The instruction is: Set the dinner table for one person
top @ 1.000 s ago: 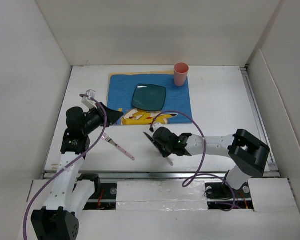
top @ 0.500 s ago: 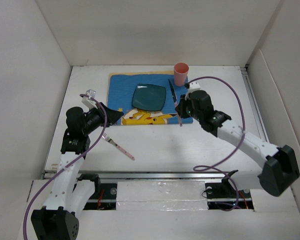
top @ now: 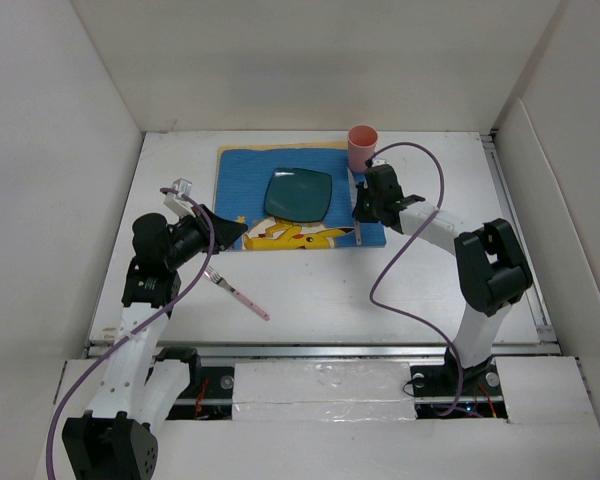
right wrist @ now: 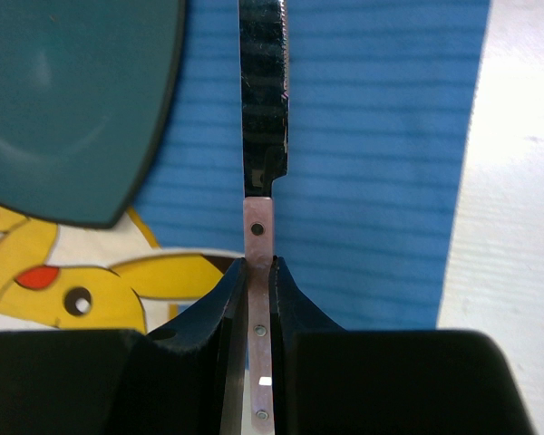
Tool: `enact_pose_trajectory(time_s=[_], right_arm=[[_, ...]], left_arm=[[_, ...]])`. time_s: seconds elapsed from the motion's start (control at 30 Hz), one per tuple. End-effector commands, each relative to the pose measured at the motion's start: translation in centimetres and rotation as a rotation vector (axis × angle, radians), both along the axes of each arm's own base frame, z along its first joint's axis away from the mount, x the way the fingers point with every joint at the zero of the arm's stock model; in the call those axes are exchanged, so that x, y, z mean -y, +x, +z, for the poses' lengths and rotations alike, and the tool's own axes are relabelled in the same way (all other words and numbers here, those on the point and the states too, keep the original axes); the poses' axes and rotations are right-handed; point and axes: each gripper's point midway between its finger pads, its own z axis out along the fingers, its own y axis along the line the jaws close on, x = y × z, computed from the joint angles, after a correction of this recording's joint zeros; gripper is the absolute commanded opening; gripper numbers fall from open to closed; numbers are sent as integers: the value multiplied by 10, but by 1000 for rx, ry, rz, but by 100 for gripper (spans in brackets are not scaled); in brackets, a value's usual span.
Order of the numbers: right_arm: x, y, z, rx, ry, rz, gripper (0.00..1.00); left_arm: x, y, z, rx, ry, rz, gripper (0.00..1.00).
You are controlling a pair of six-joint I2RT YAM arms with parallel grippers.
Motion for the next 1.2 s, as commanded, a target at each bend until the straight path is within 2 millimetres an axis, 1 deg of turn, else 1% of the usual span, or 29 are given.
enact_pose_trajectory(time_s=[0.0,0.03,0.1,0.13,0.2,0.23,0.3,0.43,0.47,0.5,0.6,0.7,0.73,0.77,0.8,0.83,0.87,0.9,0.93,0.97,1.0,1.03,1.07,1.1,1.13,1.17], right_arm=[[-19,44,45,145,83,-40,0],[-19,47,34,127,73,-47,0],[-18,55,30,121,80,-61,0],[-22,60,27,114,84,-53,0],[-22,62,21,93,68,-59,0],[-23,67,14,81,59,-71,0],[-18,68,10,67,58,-83,0],[-24,70,-7,35,70,-73,0],[-25,71,-5,35,71,-72,0],[-24,71,-11,23,64,-73,0],[-23,72,-14,17,60,-83,0],[-23,69,-13,16,57,-77,18],[-22,69,-6,30,62,-77,29],[-22,70,1,48,68,-76,34],[-21,68,4,54,68,-74,36],[-21,65,15,67,80,-68,41],[-26,61,23,84,81,-51,43],[-24,59,30,99,84,-48,46],[-27,50,33,101,83,-35,50],[-25,47,58,148,100,-32,52],[-34,38,68,168,105,-4,53],[-35,28,70,175,99,14,53],[-39,18,100,244,122,34,51],[-59,0,110,275,119,101,44],[-71,-15,115,293,117,152,23],[-83,-32,127,346,124,214,10]], left_arm=[[2,1,7,42,-11,-19,16],[2,1,7,42,-12,-22,16],[2,1,7,42,-12,-19,17],[1,2,6,39,-10,-16,17],[1,3,7,37,-10,-14,17],[1,2,7,40,-10,-14,17],[1,2,6,39,-7,-12,17],[1,3,6,35,-7,-13,17],[1,3,6,36,-7,-10,17],[0,4,5,33,-5,-8,17],[-2,6,3,21,2,10,17],[-10,11,0,0,23,71,17],[-15,15,-2,-10,33,105,17],[-17,15,-5,-30,34,122,17],[-20,17,-6,-42,36,142,17],[-25,20,-7,-44,41,179,17],[-28,20,-9,-63,35,205,17],[-31,22,-7,-60,35,231,17],[-36,26,-7,-57,41,264,17],[-38,24,-12,-87,51,271,17],[-39,24,-13,-91,52,277,17],[-38,24,-12,-86,52,274,17],[-39,24,-10,-80,51,277,16],[-39,23,-8,-71,52,280,14],[-42,24,-1,-47,54,299,12],[-43,23,0,-43,60,303,6]])
